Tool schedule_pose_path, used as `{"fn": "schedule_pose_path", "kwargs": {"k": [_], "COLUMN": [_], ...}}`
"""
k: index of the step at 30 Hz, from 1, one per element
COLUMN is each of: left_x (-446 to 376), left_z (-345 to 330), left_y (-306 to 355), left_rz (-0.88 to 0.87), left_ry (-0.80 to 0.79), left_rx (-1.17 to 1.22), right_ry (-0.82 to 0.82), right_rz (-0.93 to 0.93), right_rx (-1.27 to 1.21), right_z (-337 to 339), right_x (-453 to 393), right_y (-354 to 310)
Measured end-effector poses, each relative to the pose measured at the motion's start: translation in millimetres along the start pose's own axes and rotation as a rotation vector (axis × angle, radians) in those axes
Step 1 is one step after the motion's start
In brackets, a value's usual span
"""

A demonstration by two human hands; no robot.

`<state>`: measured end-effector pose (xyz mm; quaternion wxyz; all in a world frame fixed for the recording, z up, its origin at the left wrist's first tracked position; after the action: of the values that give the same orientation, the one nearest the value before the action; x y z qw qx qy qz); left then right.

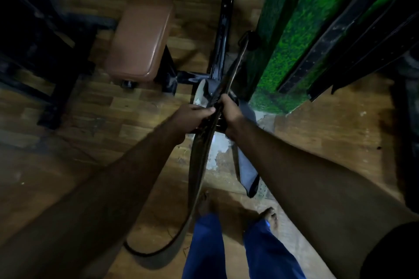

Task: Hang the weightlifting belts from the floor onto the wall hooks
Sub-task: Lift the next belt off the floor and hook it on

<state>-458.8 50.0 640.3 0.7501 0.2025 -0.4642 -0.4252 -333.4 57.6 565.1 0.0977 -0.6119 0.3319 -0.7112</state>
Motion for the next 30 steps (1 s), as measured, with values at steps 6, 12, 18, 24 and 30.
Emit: {"fn": "schedule_pose_path", "kwargs": {"k": [6,12,18,24,30], "left_x": [14.6,36.6,65.0,101.6,147.8], "left_z": [8.6,10.6,2.8,-8.0,-19.2], "left_y": [50.8,131.9,192.0,246.5,298.2], "left_rz": [-0.038,-0.165,0.024,-0.034,-0.178], "left_ry": [0.074,0.237,0.102,0.090,0.086], "left_rx": [0.156,0.155,0.453,0.559,0.635], "right_ry": [0.014,0.130,0.087,0.016,-0.010], "right_rz": [0.125,0.215,0.280,0.336,0.440], "right_rx": [-0.055,-0.117,-0.124,-0.089,-0.074], "right_z": [23.4,79.5,118.6,157.6,208.1], "right_x": [30.7,85.9,120.6,154.1,206.9], "right_y": [-70.3,-135.1,-169.3,-218.6,-279.6]}}
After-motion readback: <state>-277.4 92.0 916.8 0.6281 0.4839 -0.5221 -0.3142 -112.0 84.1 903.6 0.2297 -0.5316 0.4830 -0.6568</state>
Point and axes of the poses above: each hand's wrist, its own x-axis away from the middle knuckle, its own z-axis out of the back of the hand, y = z × x, the point moved 6 cm from there along -x, towards the middle knuckle, and after that the axes turned 14 degrees about y, right-handed, at the moved point
